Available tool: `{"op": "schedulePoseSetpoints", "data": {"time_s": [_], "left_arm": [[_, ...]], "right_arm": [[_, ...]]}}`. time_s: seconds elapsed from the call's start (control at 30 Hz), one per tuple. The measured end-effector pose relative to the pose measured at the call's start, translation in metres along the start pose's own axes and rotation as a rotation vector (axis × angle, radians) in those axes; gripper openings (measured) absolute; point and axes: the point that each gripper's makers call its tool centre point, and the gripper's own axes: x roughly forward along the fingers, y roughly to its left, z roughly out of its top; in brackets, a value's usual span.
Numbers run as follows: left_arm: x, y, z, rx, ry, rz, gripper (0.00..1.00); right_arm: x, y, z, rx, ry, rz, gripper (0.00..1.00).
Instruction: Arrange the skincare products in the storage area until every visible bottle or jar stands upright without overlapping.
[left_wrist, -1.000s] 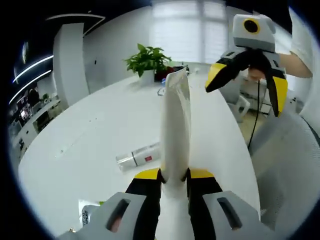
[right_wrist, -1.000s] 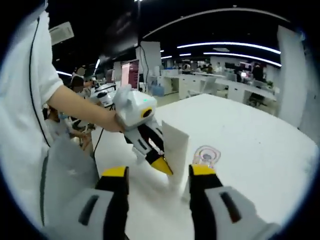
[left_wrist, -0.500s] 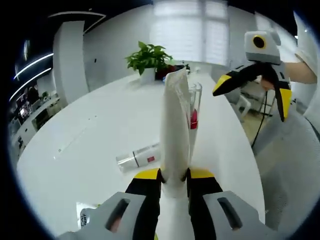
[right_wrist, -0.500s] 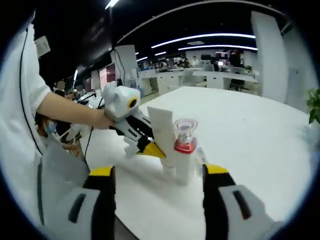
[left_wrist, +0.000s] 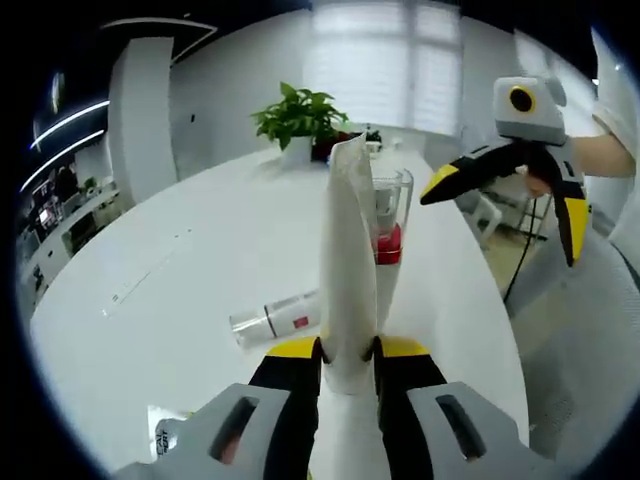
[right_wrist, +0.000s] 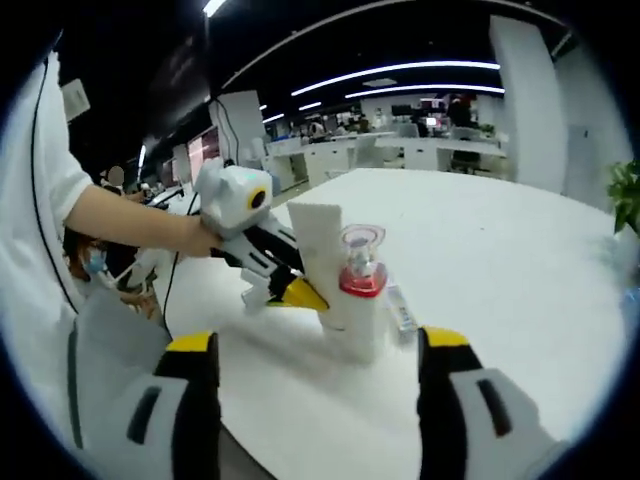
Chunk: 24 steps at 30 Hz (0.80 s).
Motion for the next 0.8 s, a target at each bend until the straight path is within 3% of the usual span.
{"op": "schedulePoseSetpoints", "data": {"time_s": [0.37, 0.8], "left_arm": [[-0.003, 0.000, -0.002, -0.027, 0.010, 0.016, 0.28], [-0.036, 0.000, -0.008, -0.152, 0.000, 0.087, 0.46]], "right_arm": [[0.000, 0.000, -0.002, 0.012, 0.002, -0.004, 0.82], [0.004, 0.000, -0.001, 0.001, 0.004, -0.006, 0.89]]}}
